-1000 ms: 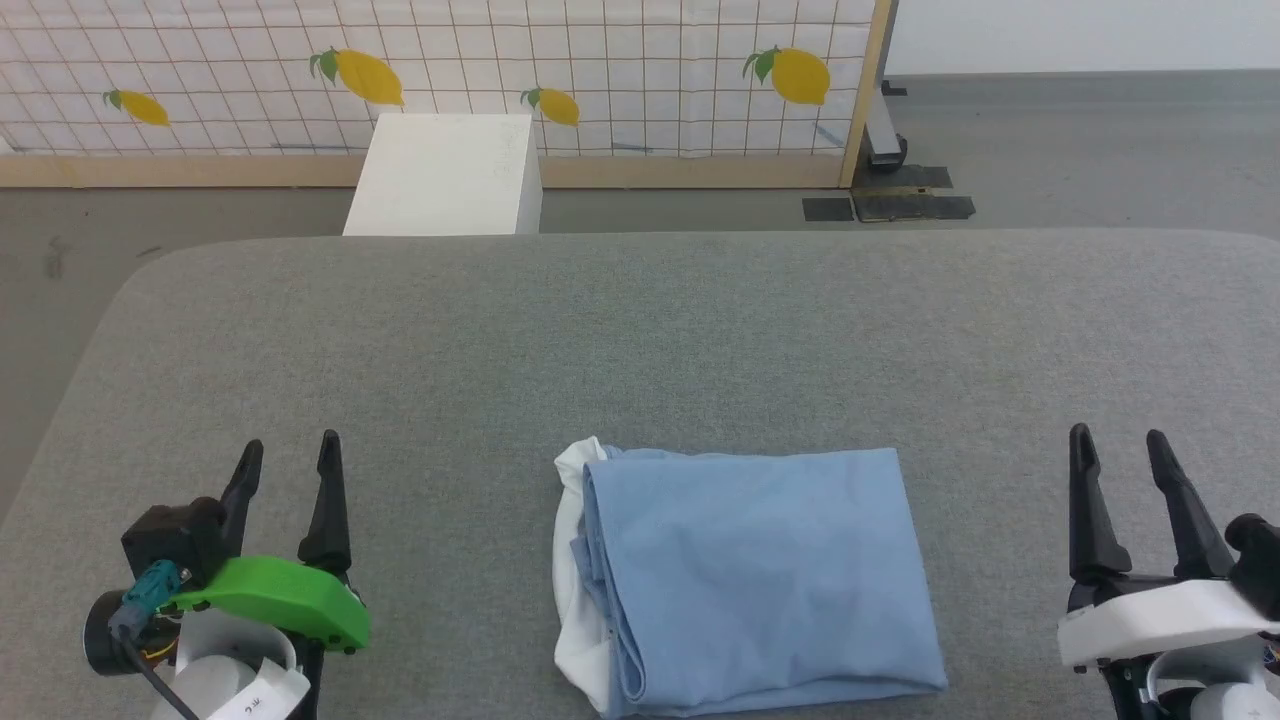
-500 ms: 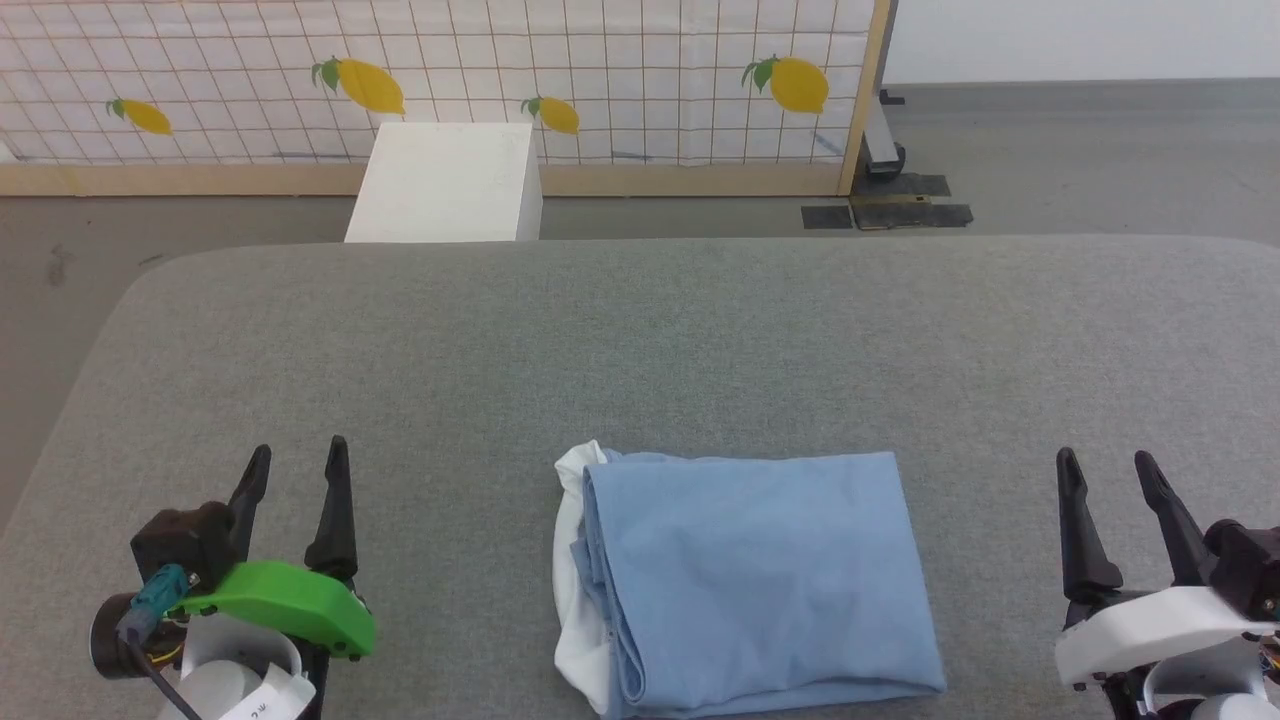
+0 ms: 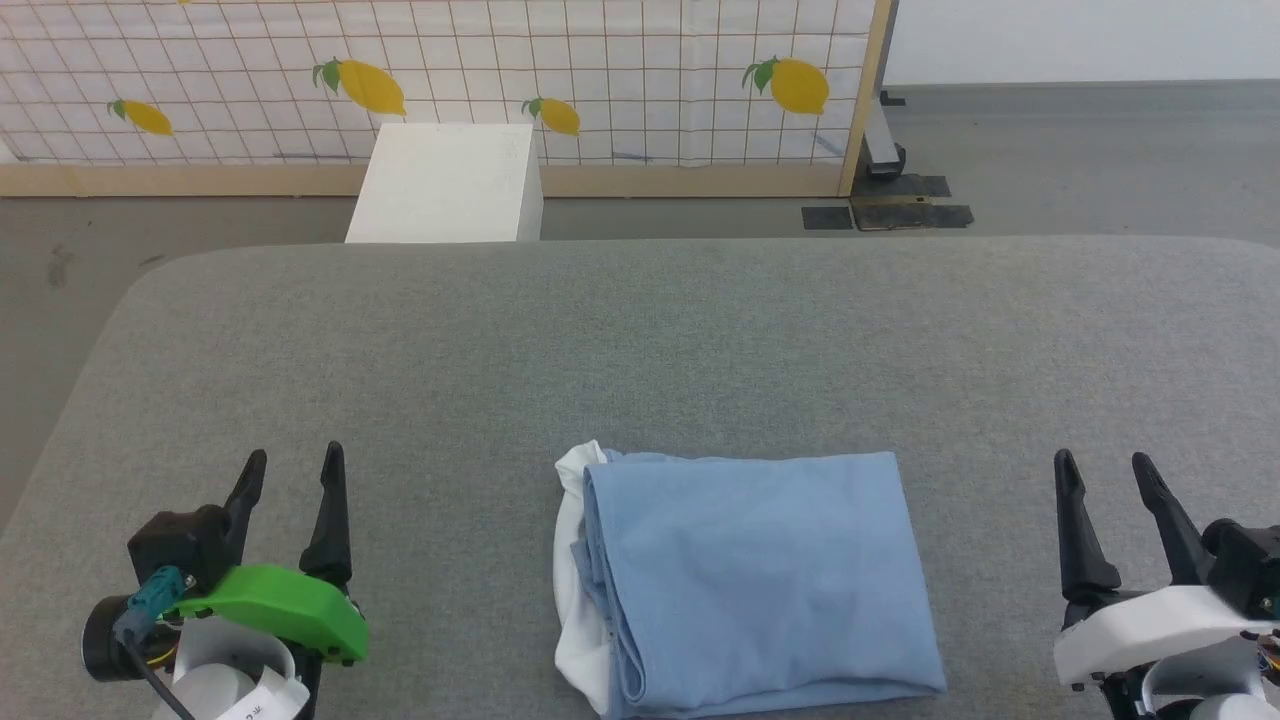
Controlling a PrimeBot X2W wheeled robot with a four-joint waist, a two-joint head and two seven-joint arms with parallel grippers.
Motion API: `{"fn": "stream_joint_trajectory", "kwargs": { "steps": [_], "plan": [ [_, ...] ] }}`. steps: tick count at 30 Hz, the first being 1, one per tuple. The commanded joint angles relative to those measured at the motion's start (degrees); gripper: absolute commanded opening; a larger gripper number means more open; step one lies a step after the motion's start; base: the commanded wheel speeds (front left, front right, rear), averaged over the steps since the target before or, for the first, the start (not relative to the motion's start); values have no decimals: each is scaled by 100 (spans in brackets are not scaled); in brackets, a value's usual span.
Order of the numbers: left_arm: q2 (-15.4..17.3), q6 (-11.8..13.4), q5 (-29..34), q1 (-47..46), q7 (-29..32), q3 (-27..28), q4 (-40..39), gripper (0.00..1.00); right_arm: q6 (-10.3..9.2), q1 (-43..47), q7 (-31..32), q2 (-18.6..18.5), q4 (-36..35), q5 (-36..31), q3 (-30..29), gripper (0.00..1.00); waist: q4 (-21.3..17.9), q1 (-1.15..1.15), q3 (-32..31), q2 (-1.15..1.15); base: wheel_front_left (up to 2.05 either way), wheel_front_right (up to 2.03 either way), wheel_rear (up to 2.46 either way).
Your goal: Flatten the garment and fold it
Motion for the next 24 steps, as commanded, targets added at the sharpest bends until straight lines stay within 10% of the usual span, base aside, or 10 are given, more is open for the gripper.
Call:
{"fn": "stream_joint_trajectory", "kwargs": {
  "steps": [1,24],
  "plan": [
    [41,33,17,53,2,-7,-19,100,-8,61,24,16,-17,-14,-5,100,-2,0,5,0,0,0,0],
    [100,82,-36,17,17,-83,-70,100,-8,3,69,10,15,-47,-24,100,15,0,65,0,0,0,0]
  ]
}}
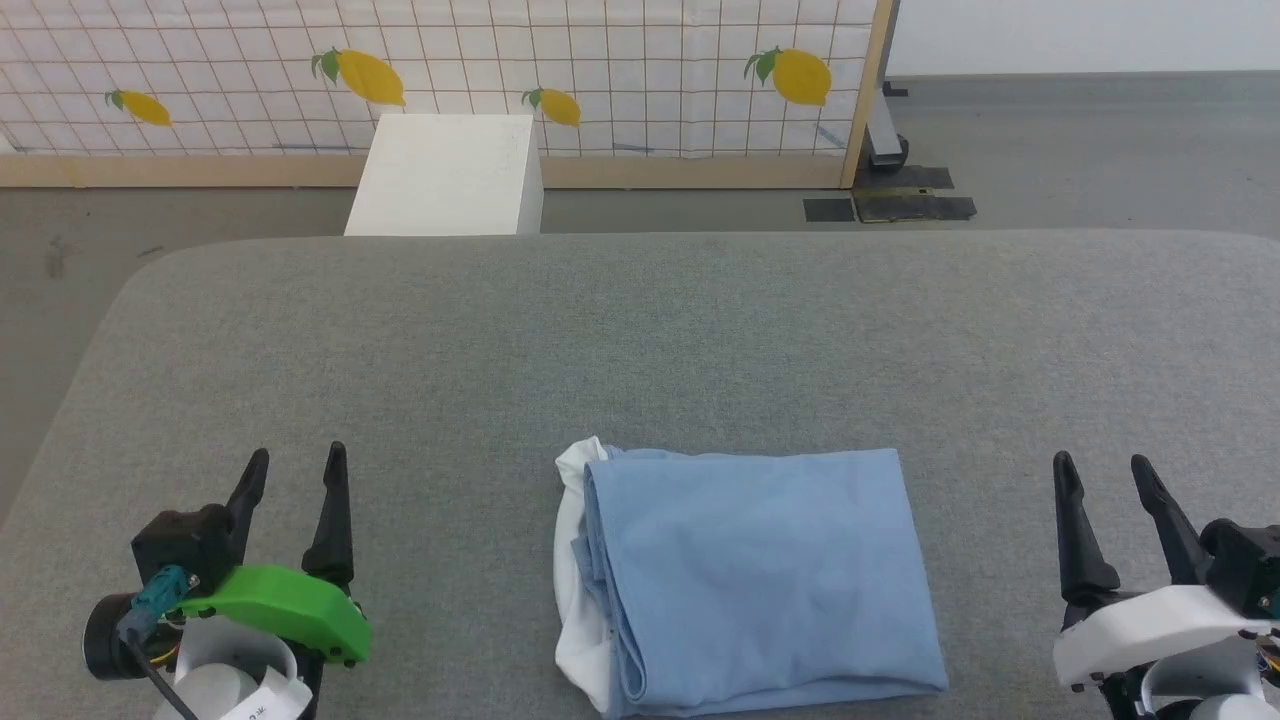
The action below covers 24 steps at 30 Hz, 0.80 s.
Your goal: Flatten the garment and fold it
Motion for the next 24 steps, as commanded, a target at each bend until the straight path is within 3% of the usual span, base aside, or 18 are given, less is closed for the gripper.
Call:
{"fn": "stream_joint_trajectory", "kwargs": {
  "steps": [1,7,11,24],
  "plan": [
    [46,22,-30,15,9,-6,-29,100,-8,1,19,-1,1,-34,-12,100,2,0,3,0,0,0,0],
    [50,32,-44,3,5,-23,-23,100,-8,-21,97,-2,11,-35,-49,100,-3,0,8,0,0,0,0],
    [52,45,-45,0,-2,-31,-26,100,-8,-166,612,7,-13,60,-151,100,-7,0,12,0,0,0,0],
    [93,53,33,-175,38,-150,-230,100,-8,-1331,4790,-655,29,619,1025,100,211,0,393,0,0,0,0]
  ]
}}
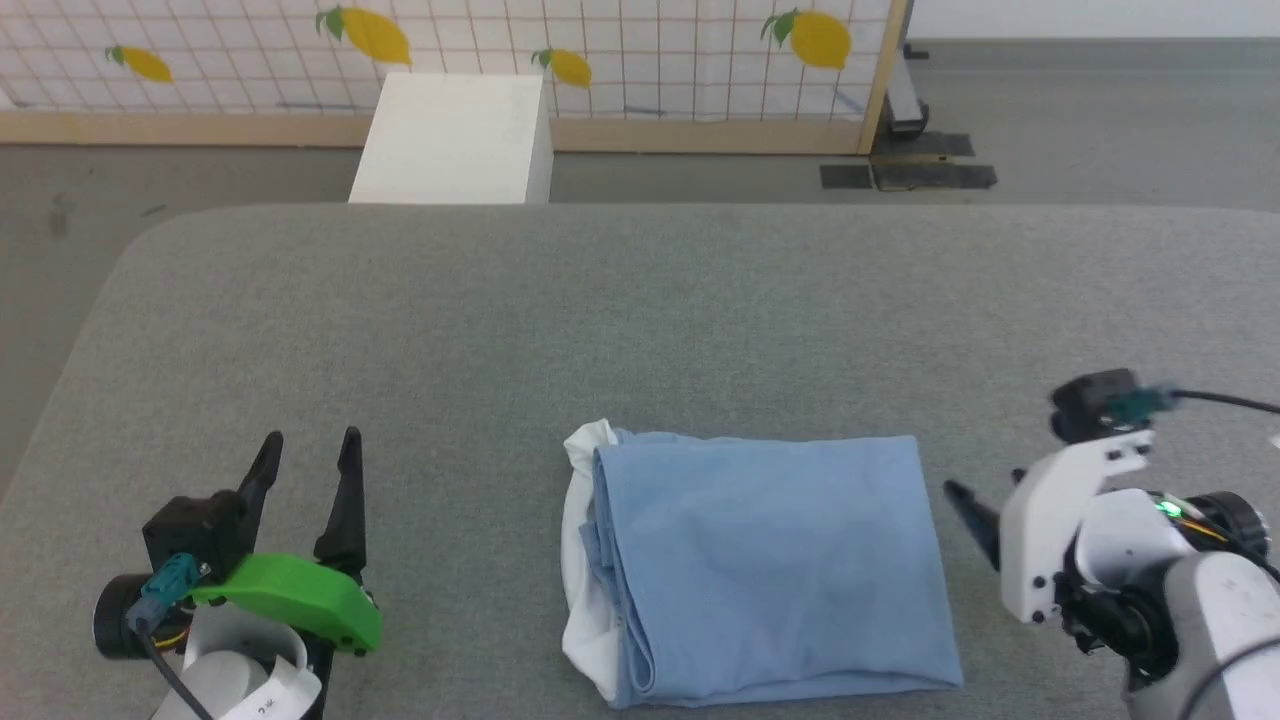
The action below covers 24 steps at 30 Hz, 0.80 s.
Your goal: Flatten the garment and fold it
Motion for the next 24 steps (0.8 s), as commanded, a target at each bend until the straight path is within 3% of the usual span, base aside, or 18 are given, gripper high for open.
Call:
{"fn": "stream_joint_trajectory", "kwargs": {
  "steps": [1,8,22,23,24],
  "plan": [
    [35,11,37,-144,1,-9,-48,100,-8,-148,260,-57,48,41,130,100,150,0,187,0,0,0,0],
    [-23,-29,102,-406,-7,-117,-95,100,-8,-480,971,-172,500,-62,622,100,442,0,560,0,0,0,0],
    [-151,-123,151,-633,-82,-259,112,100,-8,-376,1046,-119,1435,-45,1116,100,621,0,716,0,0,0,0],
    [-156,-131,150,-639,-86,-265,124,100,-8,-359,1062,-112,1465,20,1126,49,624,0,710,0,0,0,0],
    [-159,-137,149,-644,-89,-270,135,100,-8,-348,1062,-102,1480,73,1109,39,626,0,704,0,0,0,0]
  ]
}}
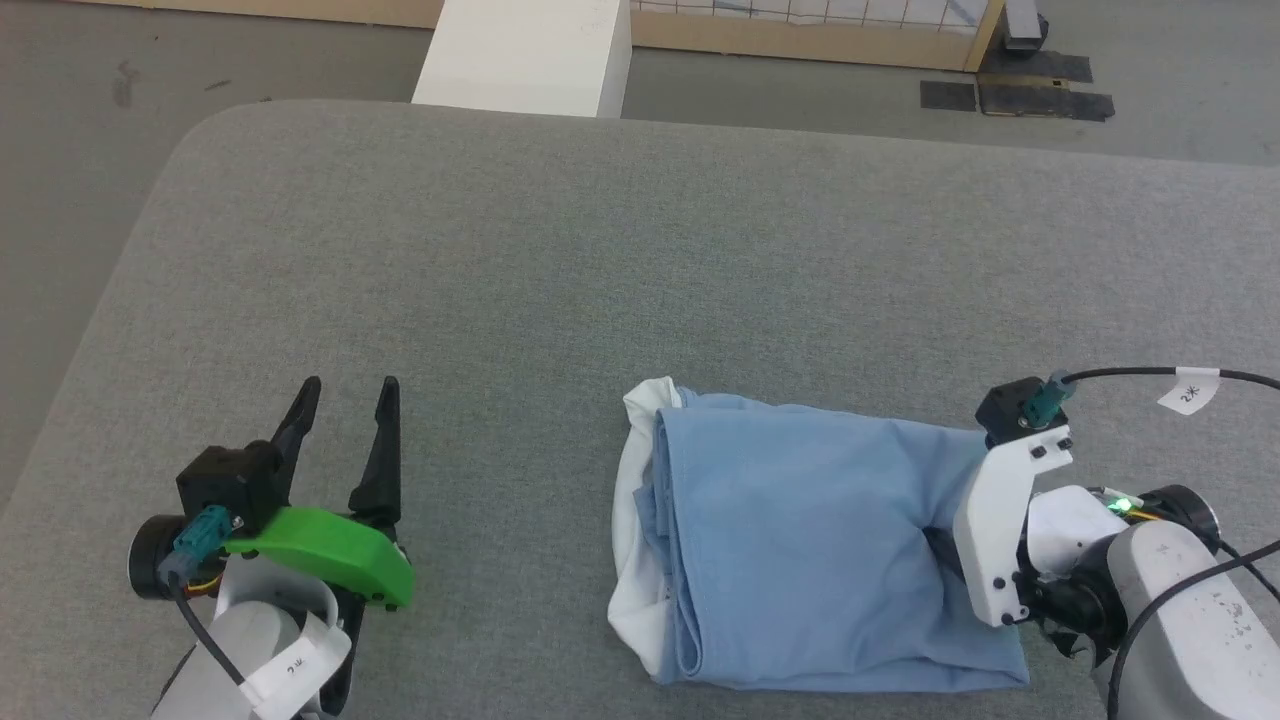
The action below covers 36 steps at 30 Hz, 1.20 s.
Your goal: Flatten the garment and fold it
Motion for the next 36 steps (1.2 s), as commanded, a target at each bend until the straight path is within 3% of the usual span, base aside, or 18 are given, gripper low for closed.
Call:
{"fn": "stream_joint_trajectory", "kwargs": {
  "steps": [1,12,18,27,36],
  "plan": [
    [-28,-36,71,-99,-36,-14,32,100,-6,289,111,100,312,84,151,0,4,0,-17,0,0,0,0],
    [-30,-78,45,-64,-64,-39,164,100,-6,118,-415,-191,-110,310,145,0,-11,0,-212,0,0,0,0],
    [-21,-45,38,63,-74,-45,149,100,-6,-70,-510,-443,-587,460,360,0,-208,0,-432,0,0,0,0],
    [-5,28,-11,107,-83,27,-58,100,-6,-415,-122,-1202,-1034,714,637,0,-1214,0,-260,0,0,0,0],
    [115,79,54,-139,-3,46,-259,100,-6,-1085,-141,-1674,-779,737,625,0,-2365,0,254,0,0,0,0]
  ]
}}
